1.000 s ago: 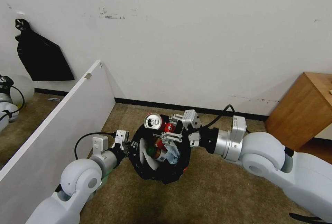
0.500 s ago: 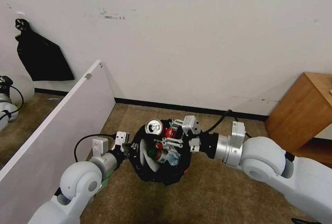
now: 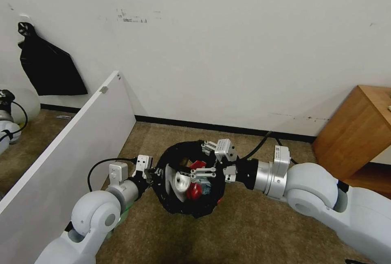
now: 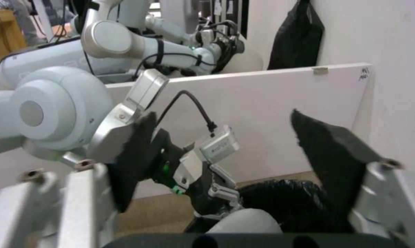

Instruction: Pick up the trash bin and place the garbage on the floor into it.

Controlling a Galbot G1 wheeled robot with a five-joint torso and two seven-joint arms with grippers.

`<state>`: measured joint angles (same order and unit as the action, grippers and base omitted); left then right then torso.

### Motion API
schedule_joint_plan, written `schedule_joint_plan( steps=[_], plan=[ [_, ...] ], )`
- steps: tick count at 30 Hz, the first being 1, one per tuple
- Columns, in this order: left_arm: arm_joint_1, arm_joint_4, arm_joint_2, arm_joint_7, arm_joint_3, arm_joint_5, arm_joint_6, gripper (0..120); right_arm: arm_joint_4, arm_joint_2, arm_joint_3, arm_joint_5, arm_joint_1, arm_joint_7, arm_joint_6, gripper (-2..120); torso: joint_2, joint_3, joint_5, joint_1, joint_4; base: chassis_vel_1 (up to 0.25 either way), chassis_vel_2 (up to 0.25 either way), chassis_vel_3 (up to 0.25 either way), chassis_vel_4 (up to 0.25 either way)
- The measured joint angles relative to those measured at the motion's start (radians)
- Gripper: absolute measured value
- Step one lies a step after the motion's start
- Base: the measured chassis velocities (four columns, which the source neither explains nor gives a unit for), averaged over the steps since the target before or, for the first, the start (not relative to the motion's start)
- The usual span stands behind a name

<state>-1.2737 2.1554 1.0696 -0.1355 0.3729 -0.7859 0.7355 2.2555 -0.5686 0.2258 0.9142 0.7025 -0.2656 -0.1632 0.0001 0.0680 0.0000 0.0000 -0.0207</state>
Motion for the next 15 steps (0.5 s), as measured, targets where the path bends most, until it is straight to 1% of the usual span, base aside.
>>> schedule_joint_plan(
  steps=[1, 2, 5, 6, 15],
  plan=[
    [0.0, 0.0, 0.0, 0.0, 0.0, 0.0, 0.0, 0, 0.0, 0.0, 0.0, 0.0, 0.0, 0.0, 0.0, 82, 0.0, 0.0, 0.0, 0.0, 0.0, 0.0, 0.0, 0.0, 0.0],
    [0.0, 0.0, 0.0, 0.0, 0.001, 0.0, 0.0, 0, -0.002, -0.003, 0.001, -0.002, 0.001, -0.001, 0.0, 85, 0.0, 0.0, 0.0, 0.0, 0.0, 0.0, 0.0, 0.0, 0.0],
    [0.0, 0.0, 0.001, 0.0, 0.003, 0.0, 0.0, 0, -0.003, -0.005, 0.003, -0.004, 0.002, -0.005, 0.0, 87, 0.0, 0.0, 0.0, 0.0, 0.0, 0.0, 0.0, 0.0, 0.0],
    [0.0, 0.0, 0.002, 0.0, 0.005, 0.0, 0.0, 0, -0.004, -0.006, 0.004, -0.005, 0.003, -0.007, 0.0, 90, 0.0, 0.0, 0.0, 0.0, 0.0, 0.0, 0.0, 0.0, 0.0],
    [0.006, -0.009, 0.005, 0.001, 0.003, 0.0, 0.0, 0, -0.003, 0.0, 0.003, -0.005, 0.001, -0.013, 0.005, 93, 0.0, 0.0, 0.0, 0.0, 0.0, 0.0, 0.0, 0.0, 0.0]
  ],
)
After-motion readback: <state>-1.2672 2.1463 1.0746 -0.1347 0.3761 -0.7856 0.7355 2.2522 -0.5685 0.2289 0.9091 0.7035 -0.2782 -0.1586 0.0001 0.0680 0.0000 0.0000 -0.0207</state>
